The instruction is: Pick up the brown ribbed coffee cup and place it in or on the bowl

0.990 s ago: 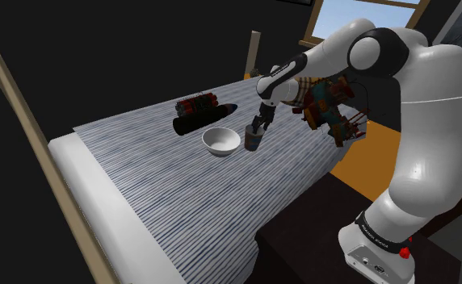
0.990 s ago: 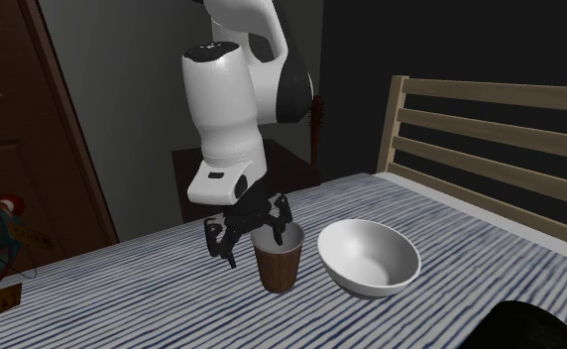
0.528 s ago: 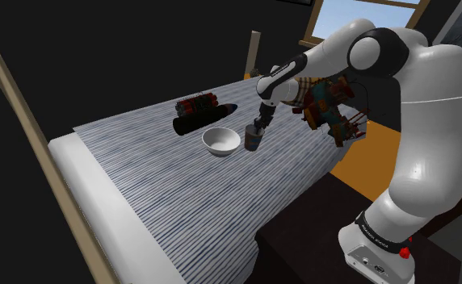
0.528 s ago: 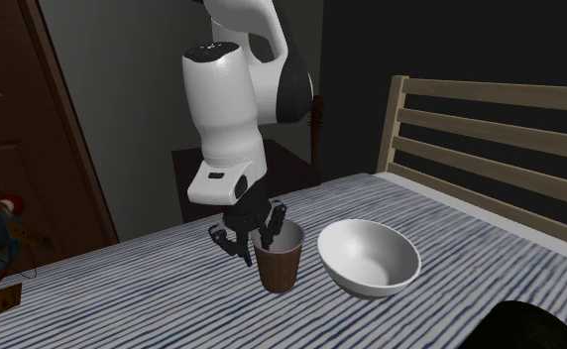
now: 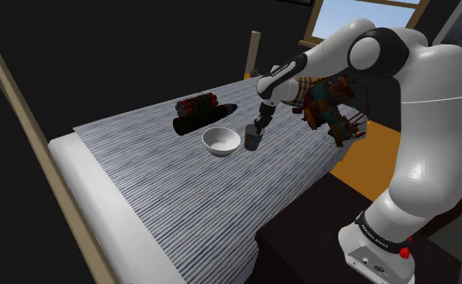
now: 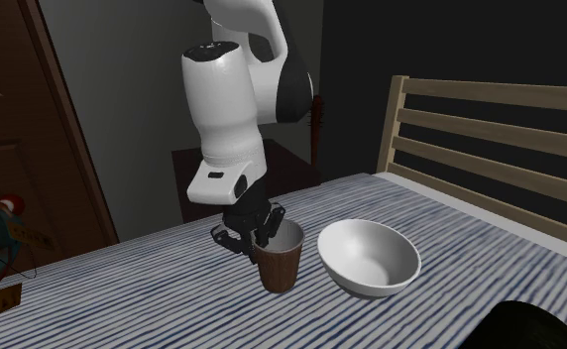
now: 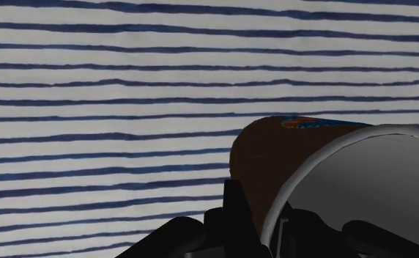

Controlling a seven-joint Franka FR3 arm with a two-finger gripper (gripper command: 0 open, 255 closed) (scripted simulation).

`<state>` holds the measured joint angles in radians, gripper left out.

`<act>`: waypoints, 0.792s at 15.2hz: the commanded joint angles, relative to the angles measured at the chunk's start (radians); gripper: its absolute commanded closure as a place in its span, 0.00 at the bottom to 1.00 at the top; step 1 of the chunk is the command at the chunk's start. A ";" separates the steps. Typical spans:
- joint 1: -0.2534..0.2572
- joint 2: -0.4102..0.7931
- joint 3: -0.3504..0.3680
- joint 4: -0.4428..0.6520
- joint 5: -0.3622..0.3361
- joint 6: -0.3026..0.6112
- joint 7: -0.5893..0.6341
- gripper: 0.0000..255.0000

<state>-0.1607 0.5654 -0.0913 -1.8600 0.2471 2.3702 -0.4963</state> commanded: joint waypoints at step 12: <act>0.010 -0.108 -0.016 0.007 -0.028 -0.115 0.029 1.00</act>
<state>-0.1512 0.4648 -0.1057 -1.8568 0.2218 2.2665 -0.4695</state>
